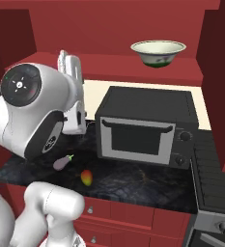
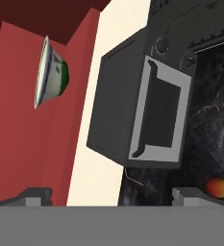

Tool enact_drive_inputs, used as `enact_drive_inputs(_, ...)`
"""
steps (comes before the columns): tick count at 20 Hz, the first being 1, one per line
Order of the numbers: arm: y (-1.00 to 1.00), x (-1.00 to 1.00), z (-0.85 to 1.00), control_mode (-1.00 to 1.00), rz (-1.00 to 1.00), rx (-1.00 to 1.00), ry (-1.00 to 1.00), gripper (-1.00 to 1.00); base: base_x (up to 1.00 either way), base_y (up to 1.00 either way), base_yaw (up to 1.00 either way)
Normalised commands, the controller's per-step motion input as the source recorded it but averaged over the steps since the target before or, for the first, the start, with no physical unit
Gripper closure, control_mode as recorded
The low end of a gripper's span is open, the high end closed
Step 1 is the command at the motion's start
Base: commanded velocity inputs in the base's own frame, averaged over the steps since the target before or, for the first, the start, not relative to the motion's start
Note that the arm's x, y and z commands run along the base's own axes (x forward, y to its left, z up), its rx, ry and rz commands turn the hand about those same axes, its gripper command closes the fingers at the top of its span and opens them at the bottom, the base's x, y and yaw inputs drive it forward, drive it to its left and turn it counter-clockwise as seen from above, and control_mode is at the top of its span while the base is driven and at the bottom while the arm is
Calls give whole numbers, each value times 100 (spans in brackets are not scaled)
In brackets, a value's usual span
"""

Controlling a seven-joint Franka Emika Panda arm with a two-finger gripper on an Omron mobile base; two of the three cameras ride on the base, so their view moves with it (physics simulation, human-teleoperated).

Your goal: Pick both bowls and place them on the counter. Then place the mango in one bowl and place the eggplant in the other bowl.

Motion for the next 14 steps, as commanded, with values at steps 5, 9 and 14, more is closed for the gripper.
enact_drive_inputs(5, -37, 17, 21, -100, 0, 0, -8, -100, 0, 0, 0)
enact_drive_inputs(9, -31, 38, 4, -100, 0, 0, -2, -100, 0, 0, 0)
enact_drive_inputs(14, -23, 49, 2, -100, 0, 0, 0, -100, 0, 0, 0)
